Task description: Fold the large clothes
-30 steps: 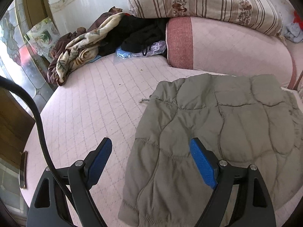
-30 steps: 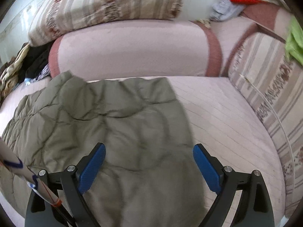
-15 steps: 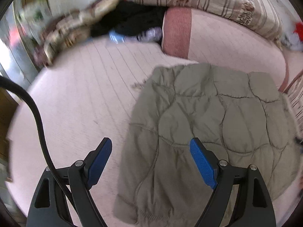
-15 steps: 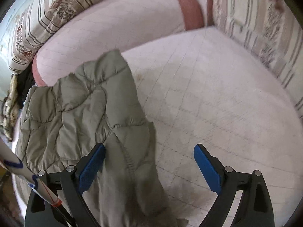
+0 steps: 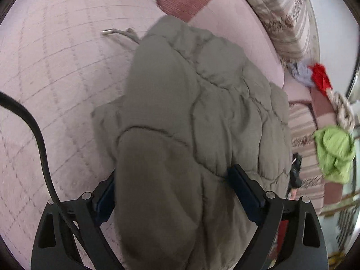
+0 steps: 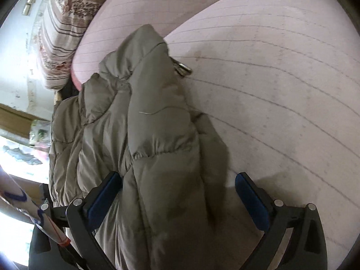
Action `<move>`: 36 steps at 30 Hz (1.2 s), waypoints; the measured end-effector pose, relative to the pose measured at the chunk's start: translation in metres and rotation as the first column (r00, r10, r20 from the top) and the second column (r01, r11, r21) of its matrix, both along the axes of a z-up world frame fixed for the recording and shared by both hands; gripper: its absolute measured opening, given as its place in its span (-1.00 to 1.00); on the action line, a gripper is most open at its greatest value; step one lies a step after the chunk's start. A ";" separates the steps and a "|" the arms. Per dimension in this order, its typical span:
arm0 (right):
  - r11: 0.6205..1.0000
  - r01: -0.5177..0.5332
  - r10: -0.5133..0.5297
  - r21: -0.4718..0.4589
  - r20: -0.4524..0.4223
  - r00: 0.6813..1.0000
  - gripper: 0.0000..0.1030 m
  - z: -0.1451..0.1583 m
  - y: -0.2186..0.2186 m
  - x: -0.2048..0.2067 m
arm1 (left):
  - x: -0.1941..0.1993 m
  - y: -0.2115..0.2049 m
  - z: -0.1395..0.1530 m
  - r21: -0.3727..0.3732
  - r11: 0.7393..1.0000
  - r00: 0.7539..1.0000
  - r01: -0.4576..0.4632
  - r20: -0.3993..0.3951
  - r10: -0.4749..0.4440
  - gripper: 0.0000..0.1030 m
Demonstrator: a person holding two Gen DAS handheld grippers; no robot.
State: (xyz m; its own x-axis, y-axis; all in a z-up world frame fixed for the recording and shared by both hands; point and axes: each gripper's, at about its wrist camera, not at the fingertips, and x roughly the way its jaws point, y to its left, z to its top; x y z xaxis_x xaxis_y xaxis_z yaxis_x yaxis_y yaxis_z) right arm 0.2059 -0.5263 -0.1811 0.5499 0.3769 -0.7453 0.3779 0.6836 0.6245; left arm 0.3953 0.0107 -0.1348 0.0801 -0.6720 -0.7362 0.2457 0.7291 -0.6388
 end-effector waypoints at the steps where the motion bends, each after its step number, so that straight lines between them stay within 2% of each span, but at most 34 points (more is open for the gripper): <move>1: 1.000 -0.008 0.008 0.004 0.008 1.000 1.00 0.000 0.002 0.002 | -0.001 -0.005 0.001 0.021 1.000 1.000 0.011 0.009 -0.011 0.81; 2: 1.000 -0.011 0.011 0.009 0.011 1.000 1.00 0.000 0.004 0.004 | -0.003 -0.012 0.003 0.065 0.998 0.999 0.018 0.026 -0.020 0.81; 3: 1.000 -0.007 0.006 0.025 0.013 1.000 0.91 0.000 0.007 0.005 | -0.005 -0.019 0.006 0.112 0.994 0.999 0.019 0.042 -0.024 0.82; 4: 0.999 -0.002 0.002 0.044 0.012 1.000 0.68 0.001 0.008 0.007 | -0.008 -0.024 0.010 0.145 0.989 0.998 0.014 0.054 -0.022 0.79; 6: 0.993 0.027 -0.029 0.117 0.016 0.999 0.36 0.002 0.011 0.002 | -0.014 -0.029 0.018 0.178 0.984 0.997 0.007 0.069 -0.020 0.62; 7: 0.992 0.034 -0.036 0.118 0.016 0.999 0.24 0.005 0.011 -0.002 | -0.019 -0.030 0.023 0.191 0.981 0.997 0.010 0.077 -0.026 0.47; 10: 0.992 0.036 -0.039 0.124 0.019 0.999 0.05 0.012 0.017 -0.014 | -0.036 -0.029 0.038 0.233 0.972 0.995 0.021 0.092 -0.044 0.22; 15: 0.993 0.013 -0.014 0.121 0.010 1.000 0.03 0.018 0.030 -0.041 | -0.062 -0.020 0.048 0.272 0.962 0.994 0.028 0.097 -0.057 0.16; 19: 0.989 0.034 -0.038 0.143 0.025 0.999 0.03 0.015 0.033 -0.056 | -0.067 -0.015 0.046 0.269 0.963 0.994 -0.012 0.111 -0.018 0.19; 24: 0.994 0.074 -0.074 0.083 -0.006 0.997 0.06 0.014 0.036 -0.042 | -0.063 -0.022 0.041 0.314 0.947 0.990 -0.061 0.137 0.018 0.32; 28: 0.996 0.089 -0.088 0.032 -0.027 0.996 0.08 0.017 0.035 -0.029 | -0.056 -0.031 0.038 0.307 0.946 0.988 -0.103 0.143 0.061 0.38; 36: 0.991 0.125 -0.124 0.040 -0.017 0.992 0.17 0.008 0.024 -0.022 | -0.038 -0.029 0.030 0.290 0.944 0.983 -0.156 0.143 0.118 0.48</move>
State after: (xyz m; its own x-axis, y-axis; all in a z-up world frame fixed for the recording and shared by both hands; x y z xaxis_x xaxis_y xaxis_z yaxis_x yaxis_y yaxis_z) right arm 0.1843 -0.5020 -0.1734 0.5837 0.3363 -0.7391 0.4679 0.6046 0.6446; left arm 0.3569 -0.0181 -0.1047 0.2579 -0.3986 -0.8801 0.1922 0.9139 -0.3576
